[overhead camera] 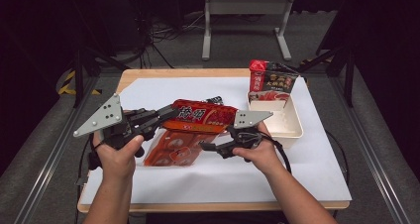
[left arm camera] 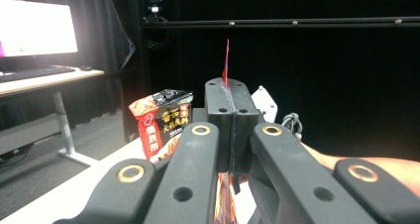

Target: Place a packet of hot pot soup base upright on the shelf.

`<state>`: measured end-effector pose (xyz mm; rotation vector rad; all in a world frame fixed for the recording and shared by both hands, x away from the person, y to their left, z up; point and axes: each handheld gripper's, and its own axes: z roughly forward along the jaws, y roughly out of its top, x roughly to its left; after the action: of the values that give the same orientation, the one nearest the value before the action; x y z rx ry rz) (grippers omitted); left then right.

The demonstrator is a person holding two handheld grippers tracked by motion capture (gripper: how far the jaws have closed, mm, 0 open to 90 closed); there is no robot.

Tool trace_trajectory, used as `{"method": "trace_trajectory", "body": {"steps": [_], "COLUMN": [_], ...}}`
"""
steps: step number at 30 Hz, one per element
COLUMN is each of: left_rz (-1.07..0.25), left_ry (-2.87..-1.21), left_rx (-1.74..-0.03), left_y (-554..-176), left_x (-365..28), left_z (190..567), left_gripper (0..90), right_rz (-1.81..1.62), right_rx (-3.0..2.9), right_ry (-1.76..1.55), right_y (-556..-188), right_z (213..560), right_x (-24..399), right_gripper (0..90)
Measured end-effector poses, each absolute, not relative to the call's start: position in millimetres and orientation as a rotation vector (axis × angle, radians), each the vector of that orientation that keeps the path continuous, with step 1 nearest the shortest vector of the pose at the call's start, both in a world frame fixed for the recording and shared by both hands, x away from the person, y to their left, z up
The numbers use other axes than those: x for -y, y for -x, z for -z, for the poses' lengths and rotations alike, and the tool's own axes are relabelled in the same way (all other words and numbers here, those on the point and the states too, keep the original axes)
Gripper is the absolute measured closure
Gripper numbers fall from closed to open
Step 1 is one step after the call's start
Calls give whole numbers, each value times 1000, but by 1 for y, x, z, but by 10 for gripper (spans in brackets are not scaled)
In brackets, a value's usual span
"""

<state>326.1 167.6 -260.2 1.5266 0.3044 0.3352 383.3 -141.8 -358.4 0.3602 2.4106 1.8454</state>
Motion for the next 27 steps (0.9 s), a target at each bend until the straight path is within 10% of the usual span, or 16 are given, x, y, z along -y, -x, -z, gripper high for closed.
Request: {"method": "trace_trajectory", "body": {"steps": [13,27], "left_rz": [-342,-341], "left_ry": [-1515,-1506], "left_rx": [-326,-372], "left_y": [-328,-333], "left_x": [-171,-175], "left_z": [261,264], "left_gripper": [900,900], "right_rz": [-1852,-1769], "right_rx": [-2446,-2493], "right_ry": [-219,-201], "right_y": [-377,-369], "right_z": [351,332], "right_x": [144,154], "right_gripper": [680,703]}}
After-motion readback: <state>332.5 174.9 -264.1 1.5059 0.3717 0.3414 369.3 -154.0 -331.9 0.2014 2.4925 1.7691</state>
